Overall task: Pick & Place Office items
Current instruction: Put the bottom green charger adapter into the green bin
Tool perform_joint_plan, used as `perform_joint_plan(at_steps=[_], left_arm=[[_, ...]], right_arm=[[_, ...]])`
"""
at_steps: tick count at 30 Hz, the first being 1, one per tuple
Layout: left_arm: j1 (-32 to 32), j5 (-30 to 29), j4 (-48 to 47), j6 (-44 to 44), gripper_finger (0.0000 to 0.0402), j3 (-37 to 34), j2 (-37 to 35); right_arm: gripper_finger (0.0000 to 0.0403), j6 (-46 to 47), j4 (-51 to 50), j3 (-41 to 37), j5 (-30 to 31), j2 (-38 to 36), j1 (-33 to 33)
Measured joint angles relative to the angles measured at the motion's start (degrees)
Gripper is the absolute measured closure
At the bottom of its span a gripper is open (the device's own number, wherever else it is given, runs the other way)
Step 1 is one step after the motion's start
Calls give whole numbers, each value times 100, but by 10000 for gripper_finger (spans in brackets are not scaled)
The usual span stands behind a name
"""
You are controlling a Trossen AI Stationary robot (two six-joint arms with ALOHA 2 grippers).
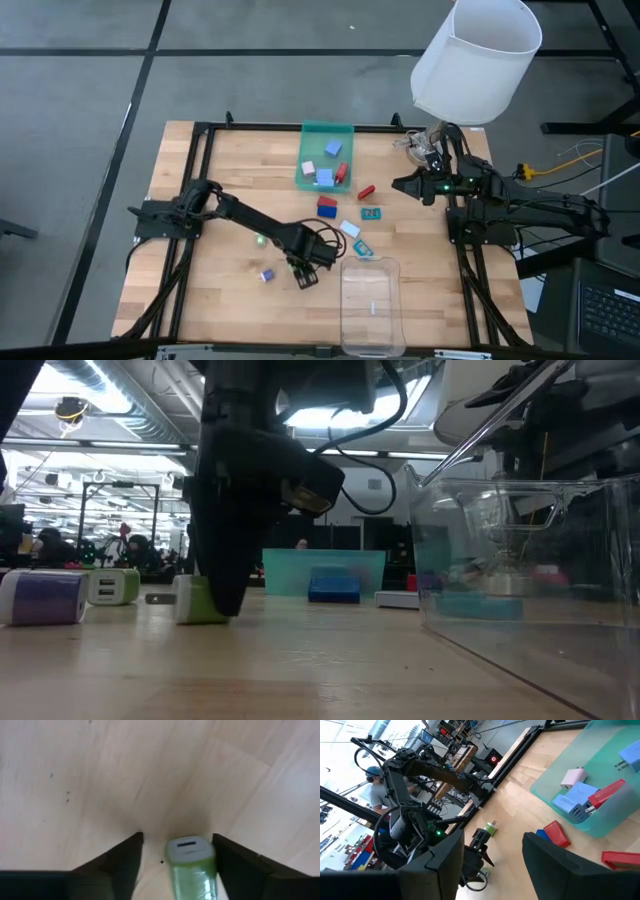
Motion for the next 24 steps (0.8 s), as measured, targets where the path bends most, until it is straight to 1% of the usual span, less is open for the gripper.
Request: perform_joint_plan(at_steps=[4,6,8,12,16,18,24], left_arm=[[-26,190,-33,-27,248,-26,-4],[-60,314,-23,-37,272,-27,-2],[-74,413,-17,-48,276,-29,2],[-72,434,-16,-86,276,-25,5],[37,480,5,-30,276,161,-10],[176,323,109,26,276,319,-160],[1005,-813,79,524,276,1054,-787]], right_arm=[[202,-17,0,0,0,0,0],[202,-39,0,0,1,0,0],[202,-39,0,0,0,0,0],[202,-83,0,0,0,0,0],[202,-146,0,0,0,0,0],[202,-168,0,0,0,0,0],[202,-170,2,0,92,0,0]])
